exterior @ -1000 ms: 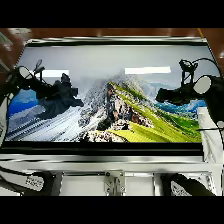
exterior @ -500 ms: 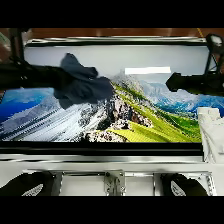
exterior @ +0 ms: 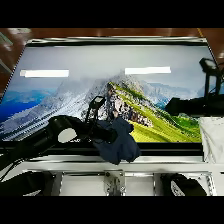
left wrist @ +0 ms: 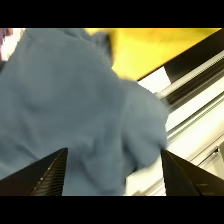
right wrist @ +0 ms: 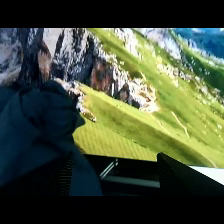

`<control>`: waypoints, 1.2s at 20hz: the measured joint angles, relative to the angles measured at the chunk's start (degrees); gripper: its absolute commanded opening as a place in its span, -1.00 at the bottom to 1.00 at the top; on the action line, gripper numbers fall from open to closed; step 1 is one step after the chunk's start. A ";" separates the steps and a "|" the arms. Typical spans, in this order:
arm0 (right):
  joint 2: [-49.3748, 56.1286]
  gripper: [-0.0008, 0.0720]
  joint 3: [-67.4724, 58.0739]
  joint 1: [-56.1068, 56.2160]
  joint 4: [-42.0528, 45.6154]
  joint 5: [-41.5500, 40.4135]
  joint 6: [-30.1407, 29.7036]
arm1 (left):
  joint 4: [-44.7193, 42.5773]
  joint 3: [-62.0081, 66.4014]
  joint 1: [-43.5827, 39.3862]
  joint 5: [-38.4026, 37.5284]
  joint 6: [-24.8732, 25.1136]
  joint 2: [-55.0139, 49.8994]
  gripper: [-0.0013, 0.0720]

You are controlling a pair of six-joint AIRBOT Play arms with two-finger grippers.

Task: Fold the shirts.

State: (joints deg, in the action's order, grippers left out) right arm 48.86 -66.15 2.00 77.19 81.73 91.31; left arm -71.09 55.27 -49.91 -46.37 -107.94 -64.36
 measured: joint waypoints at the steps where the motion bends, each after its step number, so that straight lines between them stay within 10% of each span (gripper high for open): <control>1: 0.24 0.78 2.08 0.00 -0.57 -0.63 0.00 | 0.24 -0.85 0.85 0.11 -0.81 0.04 0.99; 11: 17.99 0.78 9.68 0.00 -14.69 -9.11 -6.34 | 7.43 -12.87 30.16 -20.22 12.33 10.67 0.99; 24: 32.65 0.78 9.94 0.02 -24.15 -8.33 -12.35 | 27.12 -24.65 33.20 2.10 18.64 -5.05 0.98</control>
State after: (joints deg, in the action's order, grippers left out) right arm 81.52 -56.21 2.02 53.04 73.41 78.96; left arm -43.97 30.61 -16.71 -44.27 -89.30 -69.41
